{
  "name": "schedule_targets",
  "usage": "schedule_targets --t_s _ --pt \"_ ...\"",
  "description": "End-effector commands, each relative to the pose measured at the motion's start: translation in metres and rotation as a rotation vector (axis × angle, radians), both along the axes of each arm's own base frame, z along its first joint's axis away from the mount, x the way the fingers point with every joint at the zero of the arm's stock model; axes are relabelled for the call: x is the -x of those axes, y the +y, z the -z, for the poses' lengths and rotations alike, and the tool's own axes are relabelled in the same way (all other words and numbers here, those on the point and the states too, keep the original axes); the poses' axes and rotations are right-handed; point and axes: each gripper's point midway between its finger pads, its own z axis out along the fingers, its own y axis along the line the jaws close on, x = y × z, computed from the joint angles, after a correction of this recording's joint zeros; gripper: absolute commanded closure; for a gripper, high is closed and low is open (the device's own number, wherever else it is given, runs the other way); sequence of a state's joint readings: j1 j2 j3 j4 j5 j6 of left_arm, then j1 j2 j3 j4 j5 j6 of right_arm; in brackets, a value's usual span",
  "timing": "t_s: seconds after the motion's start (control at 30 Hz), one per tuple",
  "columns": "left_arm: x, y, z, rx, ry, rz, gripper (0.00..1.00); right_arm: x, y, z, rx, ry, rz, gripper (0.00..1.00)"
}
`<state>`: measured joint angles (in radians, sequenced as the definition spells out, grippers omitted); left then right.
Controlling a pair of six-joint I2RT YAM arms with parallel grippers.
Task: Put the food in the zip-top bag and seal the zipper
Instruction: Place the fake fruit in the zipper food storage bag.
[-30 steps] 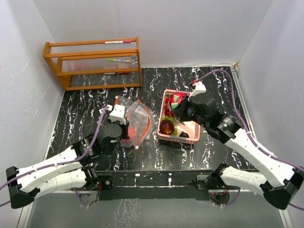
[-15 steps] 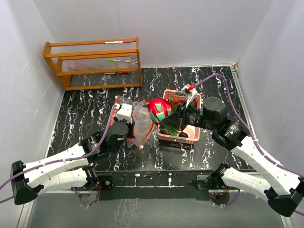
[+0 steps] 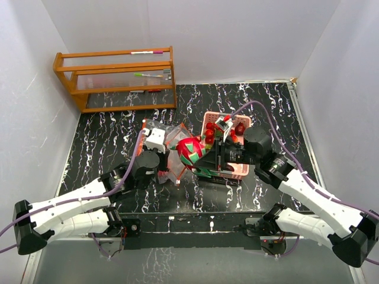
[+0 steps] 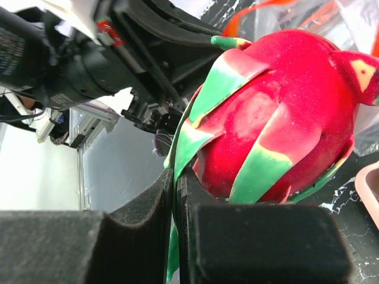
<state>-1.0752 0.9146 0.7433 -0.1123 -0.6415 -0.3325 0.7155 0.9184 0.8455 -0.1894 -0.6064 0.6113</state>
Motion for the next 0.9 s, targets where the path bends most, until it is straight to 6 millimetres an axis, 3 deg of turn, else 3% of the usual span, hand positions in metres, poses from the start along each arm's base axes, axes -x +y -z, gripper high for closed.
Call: schedule_targets --t_s 0.0,0.2,0.5,0.77,0.87 --pt "-0.001 0.001 -0.028 0.075 -0.049 -0.003 1.0 -0.006 0.009 -0.014 -0.083 -0.067 -0.011 0.92" --pt "0.005 -0.003 -0.035 0.119 -0.046 0.034 1.0 -0.025 0.023 0.005 -0.076 -0.016 0.019 0.92" --pt "0.018 -0.021 -0.024 0.199 0.012 0.128 1.0 -0.079 0.049 -0.009 -0.124 0.004 0.155 0.92" --pt "0.021 -0.026 -0.012 0.201 0.038 0.147 1.0 -0.078 0.073 -0.039 -0.236 -0.004 0.117 0.92" --pt "0.021 -0.027 -0.012 0.207 0.029 0.153 1.0 -0.074 0.076 -0.039 -0.239 0.012 0.107 0.92"
